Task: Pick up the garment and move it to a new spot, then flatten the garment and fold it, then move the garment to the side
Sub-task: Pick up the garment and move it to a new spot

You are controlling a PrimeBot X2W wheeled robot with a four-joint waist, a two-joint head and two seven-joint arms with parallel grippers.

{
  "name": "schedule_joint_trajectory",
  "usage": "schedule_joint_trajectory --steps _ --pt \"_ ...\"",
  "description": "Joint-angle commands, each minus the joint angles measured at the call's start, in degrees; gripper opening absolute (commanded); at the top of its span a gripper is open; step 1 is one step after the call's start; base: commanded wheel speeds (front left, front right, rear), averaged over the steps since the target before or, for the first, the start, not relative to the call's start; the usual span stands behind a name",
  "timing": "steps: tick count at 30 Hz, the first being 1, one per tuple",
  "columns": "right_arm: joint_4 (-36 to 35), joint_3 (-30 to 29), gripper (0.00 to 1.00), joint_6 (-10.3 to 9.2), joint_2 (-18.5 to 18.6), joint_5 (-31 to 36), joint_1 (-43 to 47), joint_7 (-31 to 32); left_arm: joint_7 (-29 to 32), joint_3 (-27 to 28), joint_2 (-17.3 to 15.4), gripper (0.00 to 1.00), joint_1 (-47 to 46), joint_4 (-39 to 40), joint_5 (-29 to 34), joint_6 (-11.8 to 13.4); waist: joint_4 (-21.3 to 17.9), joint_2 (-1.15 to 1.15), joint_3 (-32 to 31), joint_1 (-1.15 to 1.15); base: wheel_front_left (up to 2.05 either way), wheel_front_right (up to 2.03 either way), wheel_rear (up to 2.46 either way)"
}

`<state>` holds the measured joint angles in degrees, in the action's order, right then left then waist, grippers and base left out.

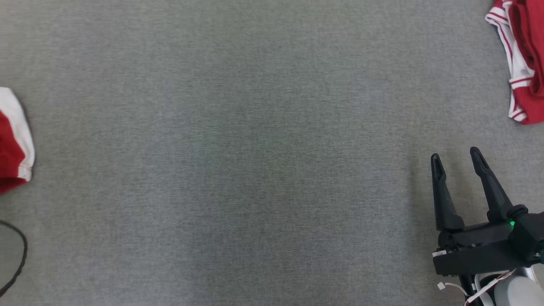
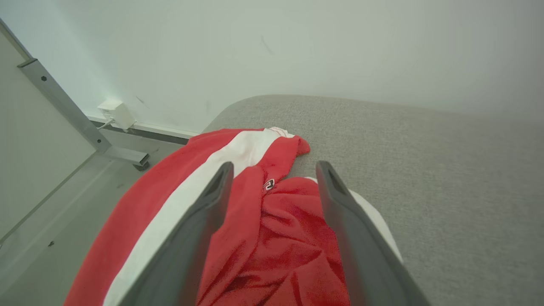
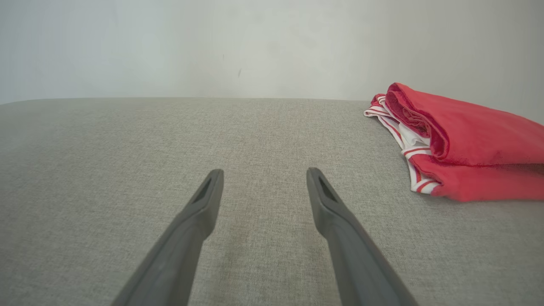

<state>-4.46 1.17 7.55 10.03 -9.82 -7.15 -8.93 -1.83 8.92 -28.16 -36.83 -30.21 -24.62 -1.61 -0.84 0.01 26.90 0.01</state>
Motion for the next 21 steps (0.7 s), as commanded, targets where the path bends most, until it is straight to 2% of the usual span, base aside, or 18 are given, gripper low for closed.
schedule_joint_trajectory --steps 1,8,14,15,16,21 --pt "-0.3 -0.3 1.0 -0.13 0.1 0.4 -0.7 0.2 1.0 -0.1 -0.6 1.0 -0.5 -1.7 -0.7 -0.8 -1.2 -0.01 0.8 -0.01 0.0 0.0 0.0" --pt "-1.0 -1.2 1.0 -0.13 0.5 0.9 -1.0 0.9 10.2 -2.0 -2.0 1.0 -1.6 -10.7 -2.8 -3.4 -1.7 -0.01 0.2 -0.01 0.0 0.0 0.0" --pt "-1.4 -1.1 1.0 -0.13 0.0 1.1 -0.9 1.2 15.5 -3.3 -1.6 1.0 -2.8 -15.3 -4.3 -4.0 -2.0 -0.01 -0.3 -0.01 0.0 0.0 0.0" --pt "-1.4 -1.0 1.0 -0.13 0.0 1.2 -0.8 1.2 16.0 -3.5 -1.3 0.47 -3.0 -16.0 -4.5 -4.0 -2.0 -0.01 -0.4 -0.01 0.0 0.0 0.0" --pt "-1.3 -1.0 1.0 -0.13 -0.2 1.2 -0.7 1.3 16.2 -4.1 -1.4 0.0 -3.1 -16.4 -4.0 -4.1 -2.1 -0.01 -0.5 -0.01 0.0 0.0 0.0" --pt "-0.7 -1.4 1.0 -0.13 -0.3 0.8 -0.6 1.1 11.7 -4.9 -1.8 0.0 -4.7 -16.8 -2.6 -4.2 -2.0 -0.01 -2.0 -0.01 0.0 0.0 0.0"
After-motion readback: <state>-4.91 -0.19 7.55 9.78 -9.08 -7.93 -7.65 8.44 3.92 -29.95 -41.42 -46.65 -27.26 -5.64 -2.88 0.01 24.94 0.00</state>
